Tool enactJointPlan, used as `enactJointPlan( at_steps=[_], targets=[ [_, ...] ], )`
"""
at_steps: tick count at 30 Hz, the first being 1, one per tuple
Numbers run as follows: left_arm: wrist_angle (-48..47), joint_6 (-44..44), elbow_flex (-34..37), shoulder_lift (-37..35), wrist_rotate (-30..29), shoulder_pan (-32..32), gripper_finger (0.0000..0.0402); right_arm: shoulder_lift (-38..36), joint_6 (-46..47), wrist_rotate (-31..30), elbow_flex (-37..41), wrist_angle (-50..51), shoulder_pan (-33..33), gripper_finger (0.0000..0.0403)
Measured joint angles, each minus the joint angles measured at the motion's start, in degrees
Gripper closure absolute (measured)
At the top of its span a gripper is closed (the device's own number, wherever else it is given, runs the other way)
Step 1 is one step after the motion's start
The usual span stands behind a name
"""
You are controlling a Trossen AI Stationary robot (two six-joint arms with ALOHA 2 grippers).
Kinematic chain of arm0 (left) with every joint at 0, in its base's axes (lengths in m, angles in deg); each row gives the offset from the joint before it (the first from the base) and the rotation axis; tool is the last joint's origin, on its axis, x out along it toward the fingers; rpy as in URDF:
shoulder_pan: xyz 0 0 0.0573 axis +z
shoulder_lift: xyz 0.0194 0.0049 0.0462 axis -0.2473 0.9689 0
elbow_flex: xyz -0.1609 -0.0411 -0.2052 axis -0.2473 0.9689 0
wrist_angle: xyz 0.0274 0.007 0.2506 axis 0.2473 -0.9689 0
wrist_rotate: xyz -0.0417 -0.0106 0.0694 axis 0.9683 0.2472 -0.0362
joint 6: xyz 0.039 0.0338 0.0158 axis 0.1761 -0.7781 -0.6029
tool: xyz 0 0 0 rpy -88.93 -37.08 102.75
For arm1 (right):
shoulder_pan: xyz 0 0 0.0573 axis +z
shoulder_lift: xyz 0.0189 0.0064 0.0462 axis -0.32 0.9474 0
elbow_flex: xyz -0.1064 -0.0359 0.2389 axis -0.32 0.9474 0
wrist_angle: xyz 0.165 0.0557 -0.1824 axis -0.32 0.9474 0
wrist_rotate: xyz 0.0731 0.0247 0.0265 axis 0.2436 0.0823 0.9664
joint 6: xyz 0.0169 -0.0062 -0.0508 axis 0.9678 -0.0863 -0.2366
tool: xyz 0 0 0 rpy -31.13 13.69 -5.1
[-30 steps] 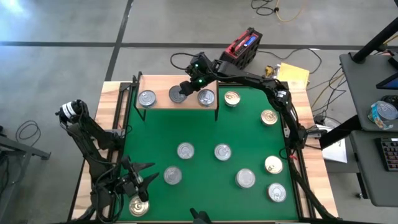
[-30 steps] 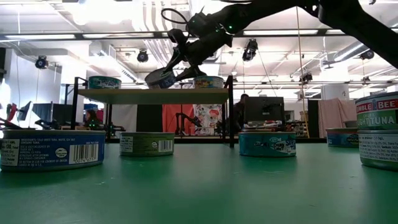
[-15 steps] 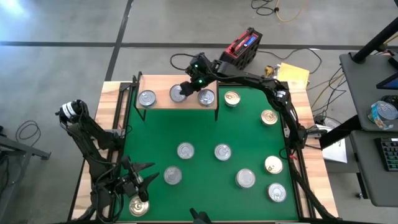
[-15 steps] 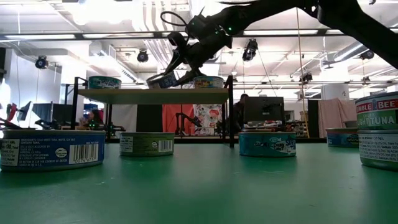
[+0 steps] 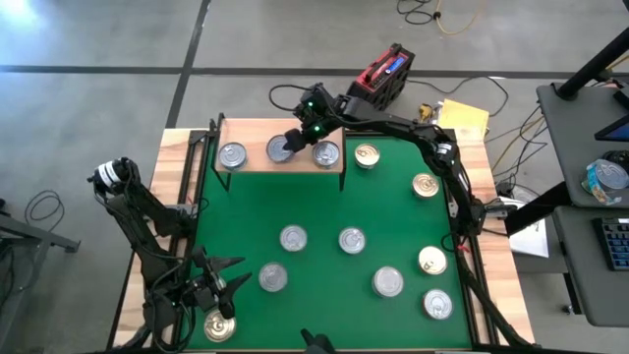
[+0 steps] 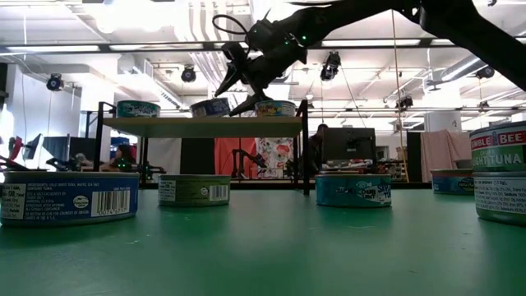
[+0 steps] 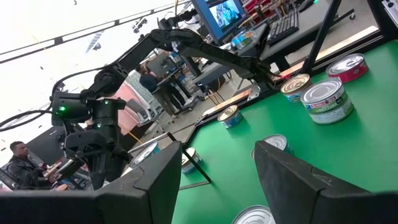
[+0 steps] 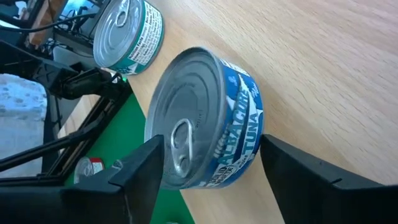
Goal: Stack canned seafood by type on shelf
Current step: Put the middle left dark blue tuna can on the shelf
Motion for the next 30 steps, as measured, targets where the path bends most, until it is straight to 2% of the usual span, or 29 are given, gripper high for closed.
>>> enactJointPlan(
  at_steps=[10, 17, 23, 30],
  targets=[
    [0.0, 0.5, 0.0, 0.0, 0.0, 0.0, 0.0214, -0.2, -0.4, -0.2, 0.0, 0.7, -0.3, 0.0112],
    [0.0, 1.1, 0.0, 0.0, 0.0, 0.0, 0.0214, -2.7, -5.0, -2.2, -0.1, 0.4, -0.1, 0.0127],
    [0.0, 1.1, 0.0, 0.0, 0.0, 0.0, 0.0214, -4.8, -17.2, -9.5, -0.1, 1.0, 2.9, 0.0194],
    [0.0, 1.6, 0.0, 0.0, 0.0, 0.0, 0.0214, -5.4, -35.2, -20.7, 0.1, 3.8, 8.0, 0.0333]
  ],
)
